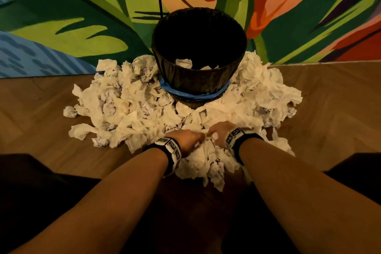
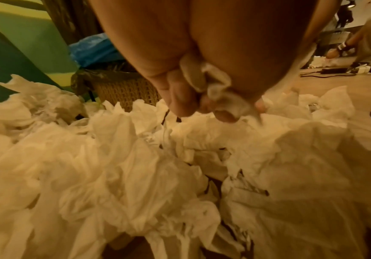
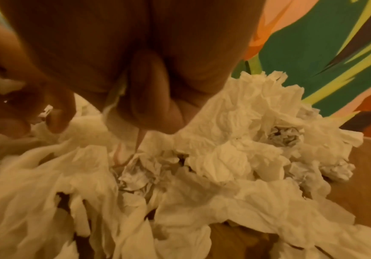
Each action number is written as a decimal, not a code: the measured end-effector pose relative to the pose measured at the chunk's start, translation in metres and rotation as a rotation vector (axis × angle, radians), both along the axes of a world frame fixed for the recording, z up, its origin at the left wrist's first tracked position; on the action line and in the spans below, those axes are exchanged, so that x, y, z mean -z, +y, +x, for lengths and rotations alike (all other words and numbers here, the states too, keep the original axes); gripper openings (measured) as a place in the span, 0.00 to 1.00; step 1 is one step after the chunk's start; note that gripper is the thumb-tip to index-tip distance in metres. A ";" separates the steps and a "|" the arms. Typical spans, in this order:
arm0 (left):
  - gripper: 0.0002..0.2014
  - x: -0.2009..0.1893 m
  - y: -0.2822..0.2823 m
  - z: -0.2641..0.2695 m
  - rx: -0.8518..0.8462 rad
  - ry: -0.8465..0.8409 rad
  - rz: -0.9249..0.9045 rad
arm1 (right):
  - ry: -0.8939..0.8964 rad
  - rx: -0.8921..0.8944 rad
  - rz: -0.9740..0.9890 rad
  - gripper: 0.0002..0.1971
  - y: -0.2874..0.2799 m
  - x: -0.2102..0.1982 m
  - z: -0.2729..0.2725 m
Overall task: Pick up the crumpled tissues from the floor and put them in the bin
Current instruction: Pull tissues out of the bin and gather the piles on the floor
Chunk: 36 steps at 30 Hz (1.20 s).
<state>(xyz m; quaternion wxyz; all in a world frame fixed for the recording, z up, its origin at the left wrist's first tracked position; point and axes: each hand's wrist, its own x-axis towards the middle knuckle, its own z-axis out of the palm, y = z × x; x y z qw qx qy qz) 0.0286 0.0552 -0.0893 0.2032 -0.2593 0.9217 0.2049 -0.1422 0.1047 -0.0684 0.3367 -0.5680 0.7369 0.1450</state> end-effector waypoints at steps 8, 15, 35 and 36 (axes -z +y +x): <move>0.17 0.003 0.000 -0.009 0.101 -0.021 0.017 | -0.004 -0.012 0.012 0.13 0.003 0.019 0.011; 0.13 0.000 -0.007 -0.005 0.046 0.060 0.031 | -0.017 0.022 -0.006 0.12 0.002 0.020 0.001; 0.11 -0.049 -0.032 0.032 -0.617 0.586 0.165 | -0.588 0.868 -0.475 0.08 -0.006 -0.039 -0.010; 0.08 -0.051 -0.032 0.030 -0.645 0.624 0.183 | -0.653 0.915 -0.482 0.09 -0.006 -0.042 -0.009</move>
